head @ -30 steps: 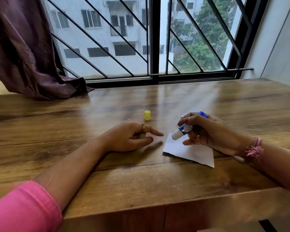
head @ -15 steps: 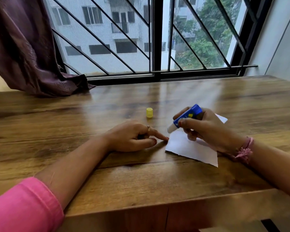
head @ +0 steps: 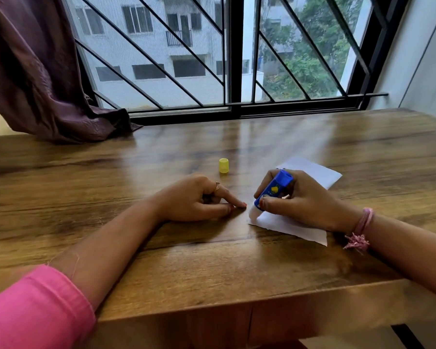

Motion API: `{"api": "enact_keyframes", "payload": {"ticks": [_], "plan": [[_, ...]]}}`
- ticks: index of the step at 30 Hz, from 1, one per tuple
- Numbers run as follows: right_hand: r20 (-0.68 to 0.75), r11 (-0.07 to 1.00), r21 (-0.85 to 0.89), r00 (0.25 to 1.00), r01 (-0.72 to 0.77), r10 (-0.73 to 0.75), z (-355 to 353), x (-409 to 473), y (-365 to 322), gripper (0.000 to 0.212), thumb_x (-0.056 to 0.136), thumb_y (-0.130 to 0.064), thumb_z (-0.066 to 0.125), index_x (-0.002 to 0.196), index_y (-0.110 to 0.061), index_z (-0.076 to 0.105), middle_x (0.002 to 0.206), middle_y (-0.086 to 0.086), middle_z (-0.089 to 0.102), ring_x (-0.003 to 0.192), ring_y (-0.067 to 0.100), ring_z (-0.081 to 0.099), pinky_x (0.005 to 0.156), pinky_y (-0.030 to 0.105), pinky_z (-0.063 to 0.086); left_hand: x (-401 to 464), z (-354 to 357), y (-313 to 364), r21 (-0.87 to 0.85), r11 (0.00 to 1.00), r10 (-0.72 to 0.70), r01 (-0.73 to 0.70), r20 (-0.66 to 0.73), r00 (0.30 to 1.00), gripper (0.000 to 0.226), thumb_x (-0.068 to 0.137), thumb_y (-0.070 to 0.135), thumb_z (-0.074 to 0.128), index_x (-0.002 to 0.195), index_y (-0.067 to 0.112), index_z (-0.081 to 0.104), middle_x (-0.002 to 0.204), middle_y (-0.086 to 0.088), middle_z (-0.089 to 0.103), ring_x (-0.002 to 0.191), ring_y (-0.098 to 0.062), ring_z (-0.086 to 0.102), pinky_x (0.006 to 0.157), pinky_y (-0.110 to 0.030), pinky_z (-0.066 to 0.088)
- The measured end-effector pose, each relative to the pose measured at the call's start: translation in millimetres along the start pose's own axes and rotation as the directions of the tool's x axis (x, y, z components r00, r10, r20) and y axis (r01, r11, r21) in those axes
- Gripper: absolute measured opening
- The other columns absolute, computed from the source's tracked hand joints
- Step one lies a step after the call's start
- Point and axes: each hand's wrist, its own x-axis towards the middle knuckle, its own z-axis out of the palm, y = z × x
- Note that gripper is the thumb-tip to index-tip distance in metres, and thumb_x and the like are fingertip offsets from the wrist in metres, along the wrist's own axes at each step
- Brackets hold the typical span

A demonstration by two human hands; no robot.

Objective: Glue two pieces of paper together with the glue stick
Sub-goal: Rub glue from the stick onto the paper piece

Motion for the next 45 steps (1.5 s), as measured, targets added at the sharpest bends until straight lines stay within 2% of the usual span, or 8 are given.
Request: {"api": "enact_keyframes", "payload": {"ticks": [7,12,20,25,27,31,35,45], "plan": [[0.012,0.999,-0.017,0.999,0.030,-0.030,-0.2,0.5,0.0,0.007,0.070,-0.029,0.067,0.076,-0.024,0.067,0.074,-0.006,0.069,0.068,0.007,0.062,0.063,0.015,0.047,-1.0,-1.2,0.0,-0.043,0.999,-0.007,0.008,0.005,1.000,0.026,0.088,0.029,0.061,0.112,0.035,0.069,0.066,-0.012,0.063,0.052,-0.022,0.048,0.050,-0.023,0.036],[0.006,0.999,-0.021,0.999,0.036,-0.036,-0.5,1.1,0.4,0.006,0.074,-0.018,0.065,0.078,-0.022,0.066,0.074,-0.006,0.069,0.069,0.006,0.062,0.063,0.014,0.047,-1.3,-0.9,-1.6,-0.088,0.996,-0.013,0.014,0.003,1.000,0.024,0.088,0.023,0.064,0.110,0.031,0.071,0.062,-0.004,0.061,0.051,-0.009,0.044,0.049,-0.021,0.035],[-0.012,0.999,-0.038,0.999,0.036,-0.036,-0.9,1.5,3.2,0.006,0.074,-0.018,0.066,0.080,-0.016,0.067,0.077,-0.001,0.070,0.070,0.010,0.064,0.064,0.018,0.050,-3.3,-2.7,1.5,-0.168,0.986,-0.015,0.018,0.020,1.000,0.023,0.087,0.019,0.068,0.103,0.036,0.072,0.068,-0.018,0.063,0.051,-0.010,0.043,0.049,-0.018,0.033],[-0.008,0.998,-0.041,0.999,0.038,-0.038,-2.0,0.7,2.5,0.006,0.075,-0.013,0.066,0.080,-0.011,0.067,0.075,-0.002,0.070,0.069,0.008,0.064,0.063,0.013,0.046,-5.3,-4.8,5.0,-0.213,0.977,0.014,0.001,0.071,0.997,0.022,0.083,0.036,0.068,0.104,0.033,0.073,0.067,-0.020,0.059,0.053,-0.030,0.047,0.049,-0.036,0.036],[-0.013,0.999,-0.036,0.999,0.035,-0.035,-2.3,1.1,3.2,0.004,0.077,-0.012,0.067,0.081,-0.011,0.066,0.074,-0.008,0.070,0.069,0.003,0.063,0.066,0.014,0.047,-6.3,-5.3,7.5,-0.244,0.970,0.025,-0.001,0.096,0.995,0.024,0.082,0.032,0.072,0.105,0.027,0.074,0.061,-0.012,0.054,0.052,-0.024,0.045,0.049,-0.035,0.035],[-0.007,0.998,-0.055,0.999,0.034,-0.034,-1.6,0.4,2.7,0.007,0.075,-0.018,0.066,0.081,-0.015,0.067,0.075,-0.001,0.069,0.070,0.010,0.063,0.065,0.017,0.048,-7.7,-7.3,8.7,-0.294,0.955,0.011,0.039,0.167,0.986,0.030,0.082,0.022,0.073,0.112,0.022,0.071,0.056,0.007,0.047,0.051,-0.008,0.042,0.050,-0.024,0.032],[-0.050,0.999,-0.036,0.999,0.012,-0.014,-2.2,1.5,4.1,0.010,0.075,-0.019,0.065,0.082,-0.013,0.067,0.076,0.002,0.070,0.073,0.017,0.064,0.069,0.029,0.051,-8.5,-7.2,11.3,-0.290,0.954,-0.009,0.080,0.239,0.971,0.034,0.082,0.029,0.071,0.116,0.025,0.069,0.058,0.010,0.050,0.054,-0.006,0.044,0.053,-0.021,0.034],[-0.042,0.998,-0.058,0.999,0.028,-0.031,-2.2,0.9,5.2,0.004,0.079,-0.013,0.068,0.083,-0.014,0.067,0.078,0.001,0.070,0.073,0.015,0.064,0.069,0.025,0.052,-7.9,-8.3,23.5,-0.218,0.969,-0.038,0.113,0.321,0.946,0.042,0.081,0.042,0.067,0.121,0.029,0.065,0.058,0.013,0.049,0.053,-0.004,0.043,0.053,-0.020,0.033]]}}
